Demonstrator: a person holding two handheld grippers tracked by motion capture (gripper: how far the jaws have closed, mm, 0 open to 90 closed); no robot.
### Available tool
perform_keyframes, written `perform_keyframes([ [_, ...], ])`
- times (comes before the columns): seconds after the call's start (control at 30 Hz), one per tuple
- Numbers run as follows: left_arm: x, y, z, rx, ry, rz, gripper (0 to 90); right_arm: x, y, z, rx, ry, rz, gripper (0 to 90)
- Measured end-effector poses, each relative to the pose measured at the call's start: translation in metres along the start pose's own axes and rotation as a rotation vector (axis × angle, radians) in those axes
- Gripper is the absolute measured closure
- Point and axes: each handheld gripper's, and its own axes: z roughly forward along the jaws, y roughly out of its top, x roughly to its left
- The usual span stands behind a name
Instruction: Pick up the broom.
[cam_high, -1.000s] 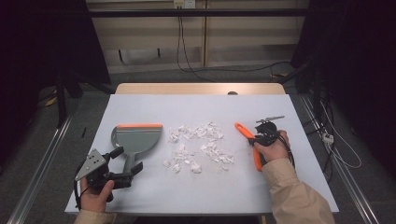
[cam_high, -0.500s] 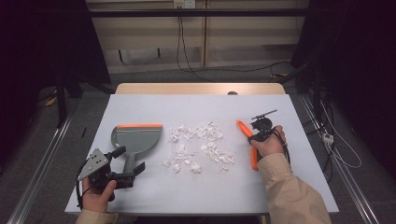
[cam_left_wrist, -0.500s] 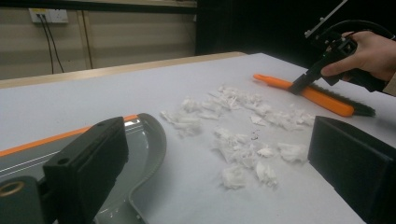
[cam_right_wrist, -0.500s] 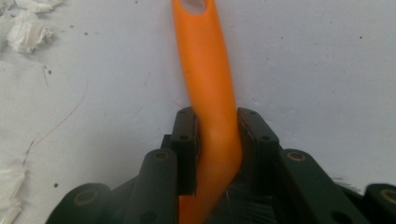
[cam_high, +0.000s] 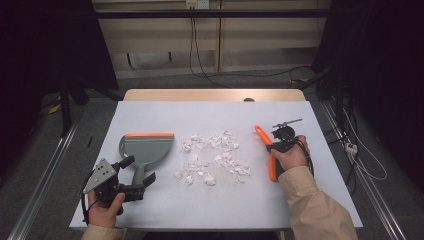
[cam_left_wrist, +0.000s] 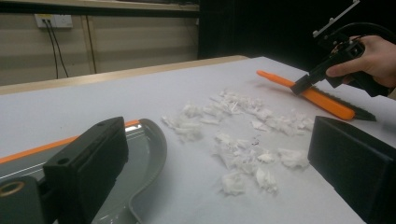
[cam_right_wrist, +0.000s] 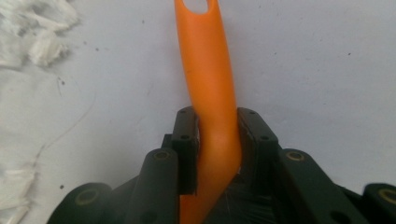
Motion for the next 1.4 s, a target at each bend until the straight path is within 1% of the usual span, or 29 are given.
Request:
perform_keyframes([
  [0.03, -0.001, 0.001, 0.0, -0.007, 0.003, -0.002, 4.6, -0.005, -0.003, -0.007, -0.052, 0.028, 0.025, 70.7],
  [0.13, -0.008, 0.005, 0.004, -0.02, -0.027, -0.014, 4.5, -0.012, -0.011, -0.019, -0.147, 0.071, 0.054, 70.7],
  [0.17, -0.012, 0.006, 0.006, -0.019, -0.037, -0.01, 4.3, -0.014, -0.014, -0.022, -0.192, 0.082, 0.057, 70.7],
  [0.2, -0.015, 0.007, 0.008, -0.015, -0.05, 0.0, 3.9, -0.016, -0.018, -0.026, -0.221, 0.097, 0.069, 70.7],
  [0.23, -0.019, 0.008, 0.01, -0.016, -0.057, 0.0, 3.9, -0.016, -0.018, -0.026, -0.221, 0.097, 0.069, 70.7],
  [0.27, -0.023, 0.009, 0.013, -0.013, -0.063, 0.005, 3.6, -0.018, -0.022, -0.029, -0.261, 0.111, 0.077, 70.8],
  [0.3, -0.026, 0.01, 0.015, -0.012, -0.072, 0.005, 3.6, -0.02, -0.029, -0.036, -0.329, 0.133, 0.091, 70.8],
  [0.33, -0.03, 0.01, 0.018, -0.012, -0.084, 0.002, 3.6, -0.02, -0.029, -0.036, -0.329, 0.133, 0.091, 70.8],
  [0.4, -0.036, 0.012, 0.025, -0.017, -0.11, -0.01, 3.6, -0.02, -0.036, -0.042, -0.39, 0.145, 0.087, 70.8],
  [0.43, -0.04, 0.013, 0.028, -0.015, -0.122, -0.018, 3.6, -0.02, -0.038, -0.046, -0.419, 0.144, 0.088, 70.8],
  [0.47, -0.043, 0.014, 0.032, -0.018, -0.139, -0.024, 3.6, -0.019, -0.043, -0.052, -0.475, 0.159, 0.096, 71.0],
  [0.53, -0.048, 0.015, 0.039, -0.023, -0.163, -0.036, 3.7, -0.019, -0.048, -0.059, -0.534, 0.173, 0.104, 71.2],
  [0.57, -0.05, 0.015, 0.042, -0.028, -0.172, -0.048, 3.7, -0.018, -0.05, -0.063, -0.561, 0.175, 0.106, 71.2],
  [0.6, -0.052, 0.015, 0.045, -0.03, -0.184, -0.058, 3.7, -0.018, -0.05, -0.063, -0.561, 0.175, 0.106, 71.2],
  [0.63, -0.053, 0.015, 0.048, -0.031, -0.187, -0.061, 4.2, -0.017, -0.053, -0.067, -0.599, 0.179, 0.106, 71.3],
  [0.67, -0.055, 0.014, 0.051, -0.028, -0.189, -0.06, 4.4, -0.016, -0.055, -0.068, -0.611, 0.179, 0.105, 71.4],
  [0.8, -0.062, 0.012, 0.064, -0.009, -0.199, -0.05, 5.7, -0.017, -0.057, -0.07, -0.613, 0.189, 0.107, 71.4],
  [0.83, -0.064, 0.012, 0.066, -0.007, -0.205, -0.042, 7.9, -0.017, -0.058, -0.07, -0.619, 0.19, 0.108, 71.5],
  [0.9, -0.068, 0.011, 0.069, -0.001, -0.215, -0.029, 8.7, -0.017, -0.059, -0.072, -0.623, 0.191, 0.107, 71.6],
  [0.93, -0.07, 0.011, 0.071, -0.001, -0.218, -0.029, 8.7, -0.017, -0.059, -0.074, -0.631, 0.197, 0.108, 71.5],
  [0.97, -0.071, 0.011, 0.072, -0.002, -0.219, -0.031, 8.7, -0.017, -0.06, -0.077, -0.637, 0.191, 0.099, 71.6],
  [1.13, -0.071, 0.01, 0.078, 0.003, -0.216, -0.034, 8.8, -0.018, -0.062, -0.079, -0.651, 0.195, 0.102, 71.7],
  [1.2, -0.072, 0.009, 0.08, 0.007, -0.221, -0.038, 8.8, -0.018, -0.062, -0.08, -0.662, 0.209, 0.11, 71.7],
  [1.23, -0.073, 0.009, 0.081, 0.009, -0.225, -0.035, 8.9, -0.017, -0.061, -0.083, -0.666, 0.208, 0.103, 71.7],
  [1.3, -0.074, 0.01, 0.082, 0.011, -0.226, -0.031, 9.0, -0.016, -0.06, -0.084, -0.673, 0.215, 0.102, 71.7],
  [1.33, -0.075, 0.01, 0.083, 0.01, -0.23, -0.031, 8.9, -0.013, -0.058, -0.087, -0.69, 0.223, 0.101, 71.7],
  [1.37, -0.075, 0.01, 0.083, 0.011, -0.23, -0.029, 8.9, -0.013, -0.058, -0.087, -0.69, 0.223, 0.101, 71.7],
  [1.4, -0.076, 0.011, 0.084, 0.009, -0.223, -0.024, 8.2, -0.009, -0.055, -0.091, -0.701, 0.23, 0.089, 71.7],
])
